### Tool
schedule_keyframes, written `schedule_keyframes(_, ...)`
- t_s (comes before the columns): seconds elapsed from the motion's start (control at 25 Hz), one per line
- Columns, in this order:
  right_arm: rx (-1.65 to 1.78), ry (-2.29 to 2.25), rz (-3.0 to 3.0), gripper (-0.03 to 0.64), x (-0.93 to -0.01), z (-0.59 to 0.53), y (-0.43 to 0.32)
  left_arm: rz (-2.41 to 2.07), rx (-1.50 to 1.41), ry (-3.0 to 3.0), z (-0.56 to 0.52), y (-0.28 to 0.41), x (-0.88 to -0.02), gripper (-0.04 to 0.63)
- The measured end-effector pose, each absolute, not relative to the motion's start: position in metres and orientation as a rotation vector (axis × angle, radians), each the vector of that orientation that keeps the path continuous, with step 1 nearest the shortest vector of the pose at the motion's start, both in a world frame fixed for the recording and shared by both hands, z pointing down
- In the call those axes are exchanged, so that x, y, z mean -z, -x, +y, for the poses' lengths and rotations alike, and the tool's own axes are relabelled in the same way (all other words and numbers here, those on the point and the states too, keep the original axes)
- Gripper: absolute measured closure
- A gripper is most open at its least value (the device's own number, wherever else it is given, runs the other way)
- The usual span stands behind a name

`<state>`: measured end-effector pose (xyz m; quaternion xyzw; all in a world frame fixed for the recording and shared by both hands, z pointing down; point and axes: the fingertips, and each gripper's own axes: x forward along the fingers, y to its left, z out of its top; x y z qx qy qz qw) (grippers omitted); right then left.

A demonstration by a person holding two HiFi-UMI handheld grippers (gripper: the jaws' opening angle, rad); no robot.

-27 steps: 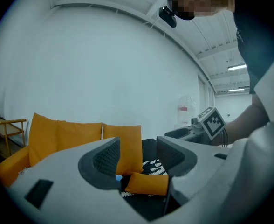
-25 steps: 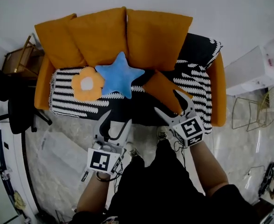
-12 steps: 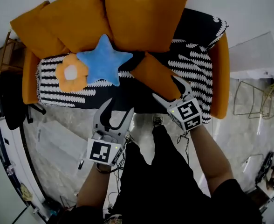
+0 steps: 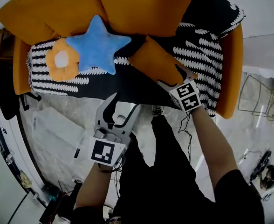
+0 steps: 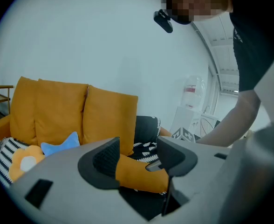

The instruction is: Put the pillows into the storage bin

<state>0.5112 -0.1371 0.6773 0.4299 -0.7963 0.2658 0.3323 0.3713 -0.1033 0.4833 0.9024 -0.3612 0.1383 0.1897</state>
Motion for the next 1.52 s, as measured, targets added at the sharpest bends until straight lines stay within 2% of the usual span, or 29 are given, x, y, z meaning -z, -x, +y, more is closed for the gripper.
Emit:
schedule_keyframes(0.48, -0.639, -0.938, -1.864, 0.141, -0.805, -0.146, -0.528, -1.036, -0.404, -2.434, -0.089, -0.375, -0.543, 0.359)
schedule_keyframes(0.76, -0.556, -0.966, -1.792, 0.153, -0.843, -0.150, -0.514, -1.042, -0.423, -2.392, -0.081, -0.353, -0.569, 0.359)
schedule_keyframes(0.88, -0.577, -0.957, -1.770, 0.191, -0.845, -0.152, -0.519, -1.053, -0.417, -2.381, -0.080, -0.351, -0.570, 0.359)
schedule_keyframes(1.08, -0.640, -0.947, -1.742, 0.336, -0.829, -0.152, -0.527, -1.071, -0.389, -2.388, -0.078, -0.349, -0.555, 0.359)
schedule_keyframes(1.16, -0.655, -0.955, -1.741, 0.374, -0.819, -0.151, -0.529, -1.073, -0.382, -2.399, -0.077, -0.348, -0.546, 0.359)
schedule_keyframes(1.28, -0.667, -0.982, -1.743, 0.402, -0.806, -0.146, -0.530, -1.077, -0.368, -2.417, -0.077, -0.342, -0.533, 0.359)
schedule_keyframes(1.52, -0.631, -1.094, -1.833, 0.402, -0.739, -0.149, -0.530, -1.101, -0.328, -2.456, -0.080, -0.334, -0.497, 0.359)
